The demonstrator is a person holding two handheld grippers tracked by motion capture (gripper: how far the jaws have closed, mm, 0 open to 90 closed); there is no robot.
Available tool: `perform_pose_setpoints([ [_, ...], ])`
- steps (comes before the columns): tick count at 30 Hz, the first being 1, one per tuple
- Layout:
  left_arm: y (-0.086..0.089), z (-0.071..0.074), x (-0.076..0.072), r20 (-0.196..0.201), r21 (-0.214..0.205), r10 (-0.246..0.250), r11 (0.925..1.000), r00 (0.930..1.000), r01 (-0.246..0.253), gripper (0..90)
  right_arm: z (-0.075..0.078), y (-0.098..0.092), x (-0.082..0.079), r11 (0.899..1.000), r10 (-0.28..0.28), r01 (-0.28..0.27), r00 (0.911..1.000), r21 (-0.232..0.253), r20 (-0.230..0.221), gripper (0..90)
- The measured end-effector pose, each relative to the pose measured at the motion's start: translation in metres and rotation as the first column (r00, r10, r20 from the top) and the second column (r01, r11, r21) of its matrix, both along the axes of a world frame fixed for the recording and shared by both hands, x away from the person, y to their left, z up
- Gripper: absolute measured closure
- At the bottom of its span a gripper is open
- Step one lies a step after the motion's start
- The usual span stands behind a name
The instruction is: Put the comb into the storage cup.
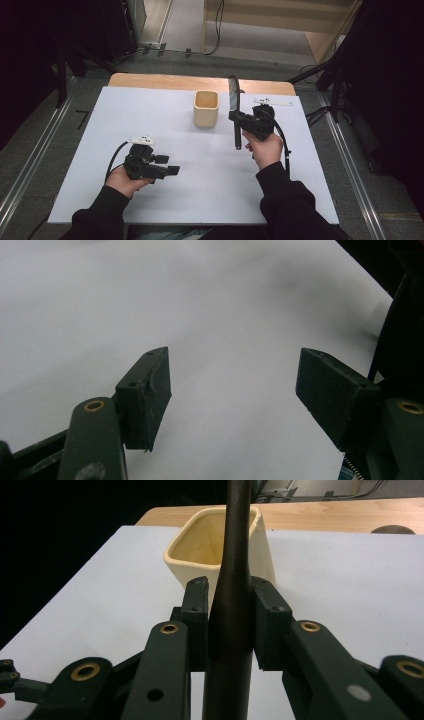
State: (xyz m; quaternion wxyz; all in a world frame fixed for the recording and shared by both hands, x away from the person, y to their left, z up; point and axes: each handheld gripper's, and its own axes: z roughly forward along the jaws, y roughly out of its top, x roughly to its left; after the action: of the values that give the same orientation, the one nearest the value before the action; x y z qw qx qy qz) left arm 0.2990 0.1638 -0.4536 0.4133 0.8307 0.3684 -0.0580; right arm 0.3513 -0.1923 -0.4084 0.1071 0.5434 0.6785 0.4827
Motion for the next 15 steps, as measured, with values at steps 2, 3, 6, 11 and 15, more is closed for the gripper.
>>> perform_pose_setpoints([
  [2,0.002,0.000,0.000,0.002,0.000,0.003,1.0000,1.0000,-0.003,30.5,0.001,0.002,0.001,1.000,0.001,-0.001,1.0000,-0.001,0.004,69.8],
  [3,0.003,0.000,-0.001,-0.001,-0.002,0.008,1.0000,1.0000,-0.008,30.5,0.001,0.003,0.002,1.000,0.000,0.000,1.0000,-0.001,0.006,69.8],
  [6,0.007,0.000,-0.001,-0.002,0.000,0.013,0.9999,0.9999,-0.013,30.5,0.003,0.005,0.004,1.000,-0.004,0.004,0.9999,0.003,0.013,69.9],
  [11,0.013,0.000,-0.003,-0.006,0.003,0.022,0.9998,0.9997,-0.022,30.5,0.006,0.010,0.008,1.000,-0.007,0.007,0.9998,0.006,0.018,69.9],
  [15,0.015,0.000,-0.003,-0.006,0.012,0.020,0.9997,0.9998,-0.020,30.5,0.010,0.014,0.012,1.000,-0.010,0.010,0.9994,0.003,0.034,70.0],
])
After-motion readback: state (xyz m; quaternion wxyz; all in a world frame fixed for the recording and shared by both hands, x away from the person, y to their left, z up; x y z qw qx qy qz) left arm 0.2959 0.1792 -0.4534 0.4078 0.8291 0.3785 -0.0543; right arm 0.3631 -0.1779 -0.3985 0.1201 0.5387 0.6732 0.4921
